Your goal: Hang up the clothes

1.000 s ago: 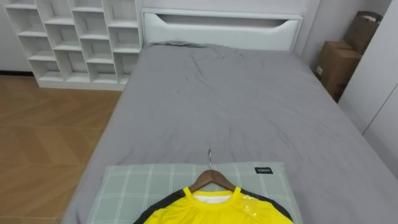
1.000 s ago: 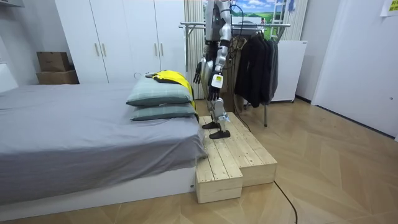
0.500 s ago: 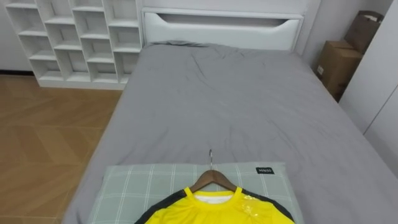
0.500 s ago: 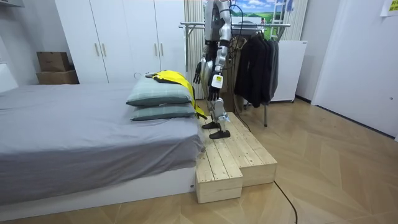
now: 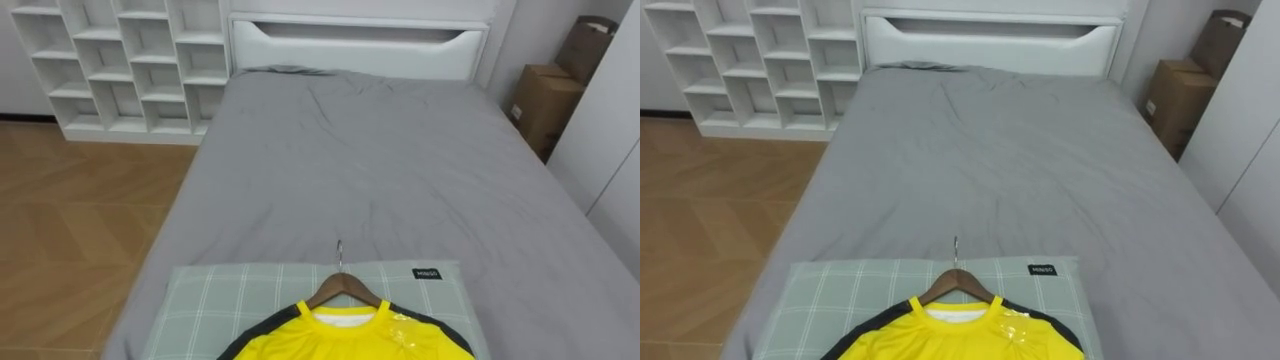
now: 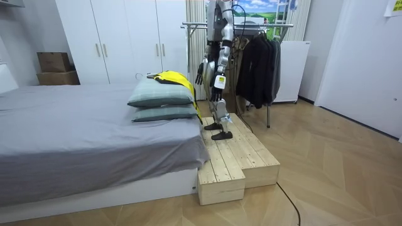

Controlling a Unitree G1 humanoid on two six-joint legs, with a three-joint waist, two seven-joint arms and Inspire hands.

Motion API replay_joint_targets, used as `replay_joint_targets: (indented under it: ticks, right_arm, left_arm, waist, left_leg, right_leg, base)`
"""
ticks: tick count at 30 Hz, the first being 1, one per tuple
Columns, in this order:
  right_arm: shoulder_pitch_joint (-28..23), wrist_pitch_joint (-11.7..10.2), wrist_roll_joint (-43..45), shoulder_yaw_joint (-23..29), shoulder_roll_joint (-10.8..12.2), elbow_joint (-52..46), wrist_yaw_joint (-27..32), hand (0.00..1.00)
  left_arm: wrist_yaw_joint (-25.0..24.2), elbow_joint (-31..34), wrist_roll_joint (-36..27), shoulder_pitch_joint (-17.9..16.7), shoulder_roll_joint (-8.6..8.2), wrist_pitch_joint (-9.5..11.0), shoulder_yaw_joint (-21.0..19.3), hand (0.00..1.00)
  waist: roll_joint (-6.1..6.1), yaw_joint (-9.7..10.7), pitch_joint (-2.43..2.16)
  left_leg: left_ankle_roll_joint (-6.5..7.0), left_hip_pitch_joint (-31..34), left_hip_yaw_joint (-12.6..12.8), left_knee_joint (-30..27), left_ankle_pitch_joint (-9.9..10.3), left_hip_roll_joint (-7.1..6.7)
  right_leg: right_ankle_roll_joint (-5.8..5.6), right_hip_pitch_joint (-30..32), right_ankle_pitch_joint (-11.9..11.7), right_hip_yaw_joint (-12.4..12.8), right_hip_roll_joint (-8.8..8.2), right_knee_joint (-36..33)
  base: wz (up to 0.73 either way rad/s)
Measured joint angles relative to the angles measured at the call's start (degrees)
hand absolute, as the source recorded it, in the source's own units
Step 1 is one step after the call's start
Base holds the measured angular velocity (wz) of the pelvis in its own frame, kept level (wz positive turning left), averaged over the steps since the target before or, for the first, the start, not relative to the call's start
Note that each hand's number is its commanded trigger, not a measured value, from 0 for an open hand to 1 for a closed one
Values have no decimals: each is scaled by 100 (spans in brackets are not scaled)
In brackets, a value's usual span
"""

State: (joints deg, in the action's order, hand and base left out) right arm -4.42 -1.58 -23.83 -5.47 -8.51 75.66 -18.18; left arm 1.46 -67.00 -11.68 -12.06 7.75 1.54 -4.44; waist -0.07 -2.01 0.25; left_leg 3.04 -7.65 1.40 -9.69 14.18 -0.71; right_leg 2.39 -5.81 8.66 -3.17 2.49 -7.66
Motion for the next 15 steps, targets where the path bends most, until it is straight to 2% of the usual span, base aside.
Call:
replay_joint_targets:
  ticks: [15]
  right_arm:
    - [36, 49, -84, -22, 2, 42, 83, 0]
  left_arm:
    - [118, -3, -6, 3, -4, -38, 14, 0]
  waist:
    - [-5, 3, 5]
  left_leg:
    - [0, -4, -24, 6, 0, -3]
  right_leg:
    - [-4, -4, 7, -4, -7, 7]
  base:
    - [0]
